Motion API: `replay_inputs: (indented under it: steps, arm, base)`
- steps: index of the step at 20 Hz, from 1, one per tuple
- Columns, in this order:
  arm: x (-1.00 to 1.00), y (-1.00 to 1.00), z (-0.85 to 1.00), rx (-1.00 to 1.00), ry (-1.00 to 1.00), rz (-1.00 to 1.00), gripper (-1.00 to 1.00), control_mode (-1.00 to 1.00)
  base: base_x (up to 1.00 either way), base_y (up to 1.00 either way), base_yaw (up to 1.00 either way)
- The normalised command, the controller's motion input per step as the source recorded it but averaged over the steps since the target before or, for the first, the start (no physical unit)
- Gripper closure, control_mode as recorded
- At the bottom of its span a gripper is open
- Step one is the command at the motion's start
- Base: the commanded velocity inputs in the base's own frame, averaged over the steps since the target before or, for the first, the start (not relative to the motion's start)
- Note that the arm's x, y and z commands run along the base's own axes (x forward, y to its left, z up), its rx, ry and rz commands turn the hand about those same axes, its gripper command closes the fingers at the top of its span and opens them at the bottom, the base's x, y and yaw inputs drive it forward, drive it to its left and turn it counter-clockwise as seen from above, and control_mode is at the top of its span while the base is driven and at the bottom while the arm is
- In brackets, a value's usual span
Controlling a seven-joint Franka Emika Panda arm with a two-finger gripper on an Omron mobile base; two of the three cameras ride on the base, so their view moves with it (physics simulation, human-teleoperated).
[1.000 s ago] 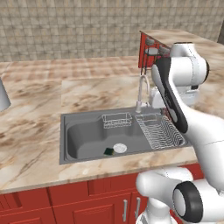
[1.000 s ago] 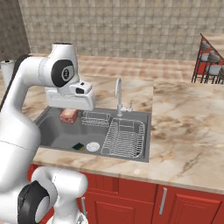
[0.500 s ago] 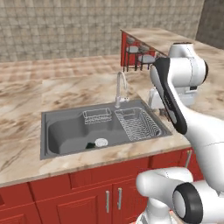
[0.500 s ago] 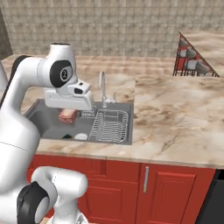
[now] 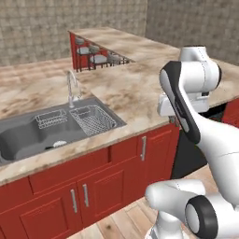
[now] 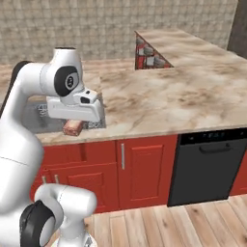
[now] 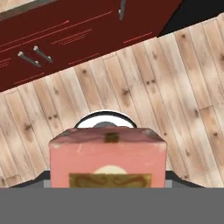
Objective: Pick up the bar soap and sponge from the sink, and place them back in the cabinet, and close the cabinet door.
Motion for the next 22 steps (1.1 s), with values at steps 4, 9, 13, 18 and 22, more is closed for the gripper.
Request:
replay_inputs:
  steps: [4,9,13,18,22]
  arm:
    - [0.0,0.0,0.0,0.0,0.0,0.0,1.0,1.0]
    - [0.0,0.0,0.0,0.0,0.0,0.0,1.0,1.0]
    - [0.0,0.0,0.0,0.0,0.0,0.0,1.0,1.0]
    - [0.0,0.0,0.0,0.0,0.0,0.0,1.0,1.0]
    - [0.0,0.0,0.0,0.0,0.0,0.0,1.0,1.0]
  base:
    - [-0.33,-0.19,-0.54]
    - [-0.08,-0.06,-0.51]
    - [0.11,-0.01,-0.4]
    - [0.16,0.0,-0.45]
    - [0.13,0.0,-0.6]
